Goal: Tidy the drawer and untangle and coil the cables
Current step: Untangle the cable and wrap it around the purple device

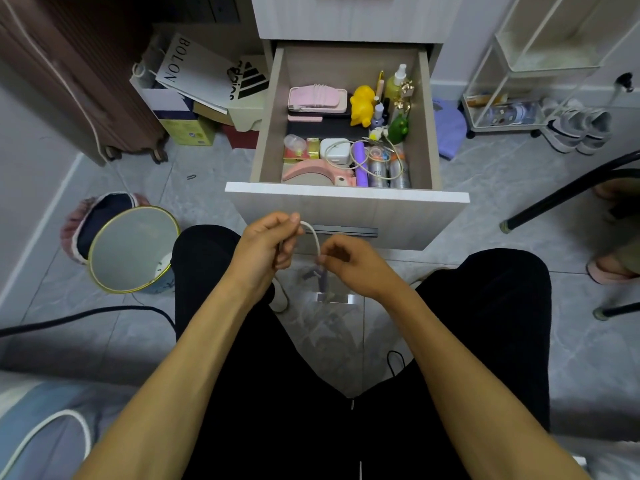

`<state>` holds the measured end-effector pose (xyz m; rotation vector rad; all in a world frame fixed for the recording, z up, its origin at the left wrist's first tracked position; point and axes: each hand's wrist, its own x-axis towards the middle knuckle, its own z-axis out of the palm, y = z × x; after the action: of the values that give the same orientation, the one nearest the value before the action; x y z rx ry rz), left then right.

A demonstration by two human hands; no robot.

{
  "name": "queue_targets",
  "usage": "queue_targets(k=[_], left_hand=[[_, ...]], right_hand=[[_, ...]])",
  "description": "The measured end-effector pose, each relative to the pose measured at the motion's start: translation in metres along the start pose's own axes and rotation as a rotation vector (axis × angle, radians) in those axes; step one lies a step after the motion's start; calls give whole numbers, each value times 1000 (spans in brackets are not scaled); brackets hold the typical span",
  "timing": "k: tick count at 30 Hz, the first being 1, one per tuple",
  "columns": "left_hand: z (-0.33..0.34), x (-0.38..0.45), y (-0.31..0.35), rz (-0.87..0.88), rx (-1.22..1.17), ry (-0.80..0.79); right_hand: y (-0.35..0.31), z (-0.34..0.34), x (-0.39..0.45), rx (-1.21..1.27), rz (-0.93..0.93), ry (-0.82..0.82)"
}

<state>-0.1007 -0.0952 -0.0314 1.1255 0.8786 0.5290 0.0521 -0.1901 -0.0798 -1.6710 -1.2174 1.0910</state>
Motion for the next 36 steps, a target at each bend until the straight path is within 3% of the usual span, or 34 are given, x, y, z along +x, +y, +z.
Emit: queue_targets(k=[7,11,14,17,22,25,28,32,36], left_hand=[[-5,6,-3,-48,309,-122],[-18,15,-1,-63,527,-111],[2,15,4,10,613,-162],[20,15,5,51,652,-243],[-15,19,-9,-21,669,-155],[-6,14,-10,13,634,-158],[11,7,-3,108,618,-221],[-5,8,-5,113,740,-219],[-13,15,-22,107,907,-157]], right_hand=[[-19,-18,-8,153,-47,45],[-4,-35,-18,179,107,172],[-7,-32,-20,80,140,112],[-20,-25,-18,31,69,87],[-14,-50,-26,108,191,311],[-22,-45,-29,33,218,184],[-37,-27,-30,-35,74,64],[-31,-36,-30,27,63,258],[-23,-30,-29,33,152,261]])
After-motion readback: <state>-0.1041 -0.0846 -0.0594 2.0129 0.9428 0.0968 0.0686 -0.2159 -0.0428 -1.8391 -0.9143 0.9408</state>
